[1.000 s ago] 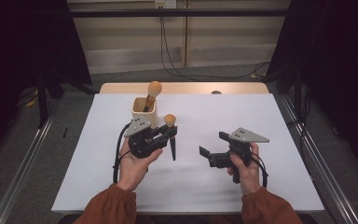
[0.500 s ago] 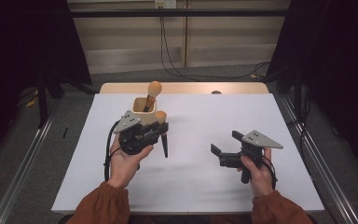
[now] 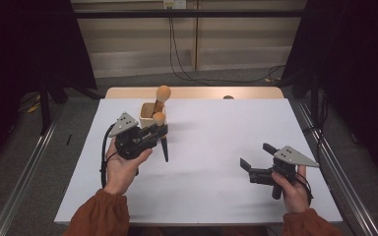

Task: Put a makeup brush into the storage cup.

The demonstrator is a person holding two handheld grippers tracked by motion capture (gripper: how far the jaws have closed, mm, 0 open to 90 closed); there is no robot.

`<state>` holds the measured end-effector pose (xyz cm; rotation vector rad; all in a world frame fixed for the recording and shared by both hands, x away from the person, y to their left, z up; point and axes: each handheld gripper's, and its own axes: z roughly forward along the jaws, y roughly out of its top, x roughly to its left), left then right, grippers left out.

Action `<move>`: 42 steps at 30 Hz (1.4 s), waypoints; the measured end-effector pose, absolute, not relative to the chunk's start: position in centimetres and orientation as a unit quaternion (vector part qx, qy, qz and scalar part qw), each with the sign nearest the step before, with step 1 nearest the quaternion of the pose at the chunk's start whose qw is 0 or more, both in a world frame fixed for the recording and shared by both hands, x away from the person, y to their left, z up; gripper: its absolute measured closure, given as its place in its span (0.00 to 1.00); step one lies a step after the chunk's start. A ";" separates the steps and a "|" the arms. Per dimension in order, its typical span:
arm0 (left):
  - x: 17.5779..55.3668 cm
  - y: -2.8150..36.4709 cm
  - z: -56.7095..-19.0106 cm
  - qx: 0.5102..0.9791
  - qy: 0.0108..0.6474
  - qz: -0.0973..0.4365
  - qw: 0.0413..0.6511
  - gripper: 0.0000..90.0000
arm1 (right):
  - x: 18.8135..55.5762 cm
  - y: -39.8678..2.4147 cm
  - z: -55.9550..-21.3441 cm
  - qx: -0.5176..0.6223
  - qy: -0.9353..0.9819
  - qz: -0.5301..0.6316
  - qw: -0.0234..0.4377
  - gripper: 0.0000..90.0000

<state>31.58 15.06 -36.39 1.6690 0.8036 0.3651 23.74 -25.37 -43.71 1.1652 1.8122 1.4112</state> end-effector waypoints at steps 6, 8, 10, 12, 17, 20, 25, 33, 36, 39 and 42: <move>31.8 15.9 -35.9 0.711 0.349 0.162 0.589 0.82 | 22.9 -26.8 -44.0 0.458 0.665 0.522 0.276 0.03; 31.9 16.3 -35.8 0.710 0.351 0.164 0.589 0.82 | 22.6 -27.3 -44.1 0.454 0.663 0.521 0.287 0.03; 32.0 16.5 -35.7 0.708 0.354 0.166 0.588 0.82 | 22.2 -27.6 -44.1 0.448 0.659 0.527 0.294 0.01; 32.1 16.9 -35.5 0.708 0.353 0.170 0.588 0.82 | 22.0 -27.9 -44.2 0.442 0.660 0.527 0.302 0.01; 32.4 17.5 -34.9 0.707 0.352 0.175 0.589 0.82 | 21.7 -28.3 -44.6 0.444 0.654 0.528 0.311 0.00; 32.7 17.8 -34.4 0.706 0.353 0.179 0.587 0.82 | 21.8 -28.5 -44.8 0.442 0.656 0.525 0.314 0.00; 33.6 18.5 -33.7 0.701 0.356 0.183 0.590 0.82 | 21.8 -28.7 -45.0 0.444 0.653 0.525 0.317 0.00; 34.3 19.5 -32.4 0.685 0.359 0.194 0.603 0.82 | 21.6 -28.4 -45.2 0.440 0.658 0.524 0.315 0.00; 34.7 19.6 -32.0 0.680 0.361 0.195 0.608 0.82 | 21.5 -28.3 -45.1 0.437 0.657 0.528 0.313 0.00; 35.1 19.7 -31.6 0.682 0.356 0.194 0.609 0.82 | 21.4 -28.3 -45.1 0.437 0.656 0.529 0.314 0.00; 35.6 19.8 -31.1 0.679 0.358 0.197 0.610 0.82 | 21.4 -28.4 -45.1 0.440 0.654 0.531 0.311 0.00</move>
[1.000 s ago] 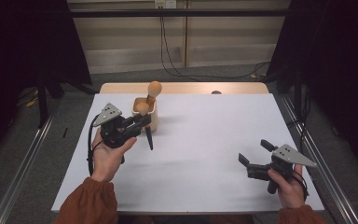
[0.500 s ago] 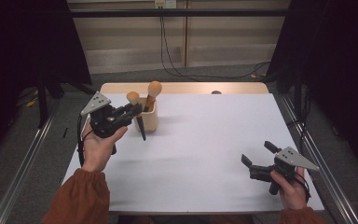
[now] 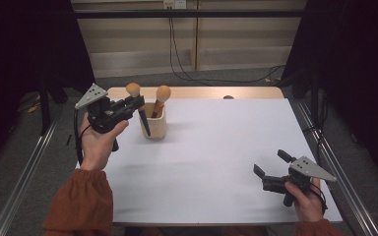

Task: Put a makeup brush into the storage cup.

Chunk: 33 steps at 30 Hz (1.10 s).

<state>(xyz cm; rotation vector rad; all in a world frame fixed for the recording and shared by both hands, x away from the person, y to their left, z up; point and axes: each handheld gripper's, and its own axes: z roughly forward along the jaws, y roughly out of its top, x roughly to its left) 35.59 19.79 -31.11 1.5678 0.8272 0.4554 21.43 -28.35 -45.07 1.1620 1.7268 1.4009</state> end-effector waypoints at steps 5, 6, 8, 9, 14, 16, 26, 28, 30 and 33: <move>36.2 19.9 -30.4 0.673 0.355 0.207 0.614 0.82 | 21.4 -28.3 -45.1 0.443 0.655 0.531 0.306 0.00; 36.3 19.9 -30.2 0.672 0.354 0.211 0.615 0.82 | 21.4 -28.3 -45.1 0.443 0.654 0.531 0.306 0.00; 36.5 19.8 -29.9 0.668 0.357 0.216 0.616 0.82 | 21.4 -28.4 -45.1 0.443 0.654 0.531 0.306 0.00; 36.7 19.7 -29.8 0.666 0.357 0.218 0.618 0.82 | 21.4 -28.4 -45.1 0.445 0.652 0.531 0.307 0.00; 37.4 19.8 -29.0 0.664 0.356 0.226 0.617 0.82 | 21.4 -28.5 -45.1 0.448 0.648 0.532 0.311 0.00; 37.7 19.9 -28.9 0.662 0.357 0.228 0.618 0.82 | 21.4 -28.5 -45.1 0.449 0.648 0.532 0.309 0.00; 39.2 19.9 -27.9 0.653 0.357 0.248 0.620 0.82 | 21.5 -28.7 -45.1 0.451 0.648 0.531 0.308 0.00; 39.6 19.8 -27.8 0.655 0.356 0.251 0.618 0.82 | 21.5 -28.6 -45.1 0.449 0.649 0.531 0.309 0.00; 39.7 19.7 -27.8 0.653 0.350 0.254 0.622 0.82 | 21.5 -28.7 -45.1 0.447 0.651 0.530 0.309 0.00; 39.7 19.2 -27.9 0.655 0.344 0.251 0.624 0.82 | 21.5 -28.6 -45.0 0.451 0.646 0.532 0.310 0.00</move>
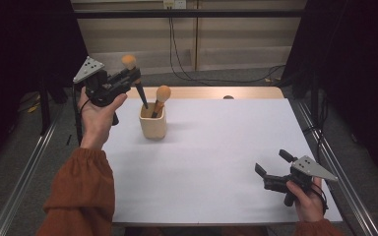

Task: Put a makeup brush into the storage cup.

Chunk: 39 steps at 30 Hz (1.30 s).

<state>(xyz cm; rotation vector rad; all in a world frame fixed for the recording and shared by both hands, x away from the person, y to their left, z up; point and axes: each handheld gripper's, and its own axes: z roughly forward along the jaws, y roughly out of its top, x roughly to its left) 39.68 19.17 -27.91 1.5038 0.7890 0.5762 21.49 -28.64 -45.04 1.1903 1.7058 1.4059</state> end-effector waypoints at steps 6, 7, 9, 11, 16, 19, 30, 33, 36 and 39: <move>40.3 18.5 -28.5 0.658 0.346 0.253 0.619 0.82 | 21.4 -28.6 -45.0 0.445 0.649 0.533 0.311 0.00; 40.4 18.3 -28.7 0.659 0.345 0.255 0.618 0.82 | 21.4 -28.6 -45.0 0.446 0.649 0.532 0.310 0.00; 40.7 18.0 -28.9 0.661 0.346 0.254 0.616 0.82 | 21.4 -28.6 -45.1 0.447 0.649 0.532 0.309 0.00; 41.0 17.8 -29.1 0.663 0.347 0.255 0.612 0.82 | 21.4 -28.6 -45.1 0.447 0.650 0.532 0.310 0.00; 41.6 17.7 -29.6 0.666 0.354 0.257 0.604 0.82 | 21.4 -28.5 -45.1 0.445 0.652 0.531 0.308 0.00; 42.0 17.6 -30.0 0.667 0.357 0.253 0.603 0.82 | 21.4 -28.5 -45.1 0.445 0.652 0.531 0.308 0.00; 42.6 17.7 -31.6 0.675 0.363 0.247 0.593 0.82 | 21.3 -28.4 -45.1 0.442 0.654 0.530 0.309 0.00; 42.7 17.9 -32.2 0.675 0.367 0.248 0.590 0.82 | 21.4 -28.4 -45.1 0.441 0.655 0.529 0.309 0.00; 42.8 18.1 -32.8 0.676 0.370 0.247 0.588 0.82 | 21.4 -28.4 -45.1 0.442 0.655 0.529 0.308 0.00; 42.9 18.2 -33.4 0.677 0.372 0.246 0.585 0.82 | 21.4 -28.5 -45.2 0.440 0.658 0.528 0.309 0.00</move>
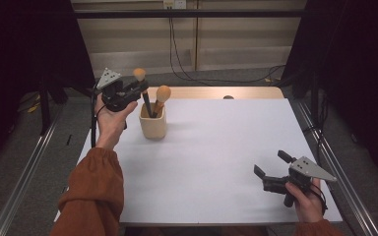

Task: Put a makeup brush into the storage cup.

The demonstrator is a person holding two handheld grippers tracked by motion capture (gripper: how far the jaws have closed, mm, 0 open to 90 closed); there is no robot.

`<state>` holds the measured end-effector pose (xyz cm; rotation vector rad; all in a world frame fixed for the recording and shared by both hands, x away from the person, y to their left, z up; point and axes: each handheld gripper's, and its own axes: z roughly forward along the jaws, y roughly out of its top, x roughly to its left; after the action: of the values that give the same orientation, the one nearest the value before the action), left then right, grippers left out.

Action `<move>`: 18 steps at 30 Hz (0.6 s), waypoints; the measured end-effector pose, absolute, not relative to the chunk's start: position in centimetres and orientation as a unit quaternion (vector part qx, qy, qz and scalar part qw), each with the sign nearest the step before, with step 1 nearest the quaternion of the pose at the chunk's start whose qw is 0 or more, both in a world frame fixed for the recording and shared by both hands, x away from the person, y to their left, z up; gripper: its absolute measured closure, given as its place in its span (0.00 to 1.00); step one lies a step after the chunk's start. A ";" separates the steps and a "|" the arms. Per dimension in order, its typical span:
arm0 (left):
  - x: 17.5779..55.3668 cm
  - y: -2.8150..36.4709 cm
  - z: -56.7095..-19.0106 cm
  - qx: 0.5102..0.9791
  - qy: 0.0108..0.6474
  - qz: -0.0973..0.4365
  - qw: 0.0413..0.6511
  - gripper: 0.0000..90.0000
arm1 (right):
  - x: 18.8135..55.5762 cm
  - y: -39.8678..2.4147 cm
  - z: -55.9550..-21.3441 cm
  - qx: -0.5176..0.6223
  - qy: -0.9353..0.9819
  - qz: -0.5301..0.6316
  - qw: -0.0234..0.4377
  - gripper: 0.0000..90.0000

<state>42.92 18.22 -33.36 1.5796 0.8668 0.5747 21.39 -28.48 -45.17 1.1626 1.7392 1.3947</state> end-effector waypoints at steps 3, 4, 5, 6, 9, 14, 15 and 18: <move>43.0 18.2 -33.7 0.679 0.372 0.245 0.583 0.82 | 21.4 -28.5 -45.2 0.440 0.658 0.528 0.309 0.00; 43.0 18.2 -33.8 0.680 0.372 0.246 0.581 0.82 | 21.4 -28.5 -45.2 0.440 0.658 0.528 0.309 0.00; 43.0 18.2 -33.9 0.680 0.373 0.246 0.581 0.82 | 21.4 -28.5 -45.2 0.441 0.657 0.529 0.308 0.00; 43.0 18.2 -34.0 0.681 0.373 0.245 0.581 0.82 | 21.4 -28.5 -45.2 0.441 0.657 0.528 0.308 0.00; 42.9 18.2 -34.4 0.686 0.369 0.249 0.575 0.82 | 21.4 -28.5 -45.2 0.440 0.657 0.529 0.309 0.00; 42.9 18.4 -35.2 0.688 0.374 0.247 0.571 0.82 | 21.4 -28.5 -45.2 0.440 0.657 0.529 0.309 0.00; 43.0 18.4 -35.4 0.689 0.375 0.246 0.570 0.82 | 21.4 -28.5 -45.2 0.440 0.657 0.528 0.309 0.00; 43.0 18.5 -35.8 0.688 0.379 0.244 0.569 0.82 | 21.4 -28.5 -45.2 0.440 0.658 0.528 0.308 0.00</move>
<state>43.03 18.51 -35.84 1.6149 0.8894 0.5735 21.39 -28.46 -45.19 1.1635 1.7386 1.3948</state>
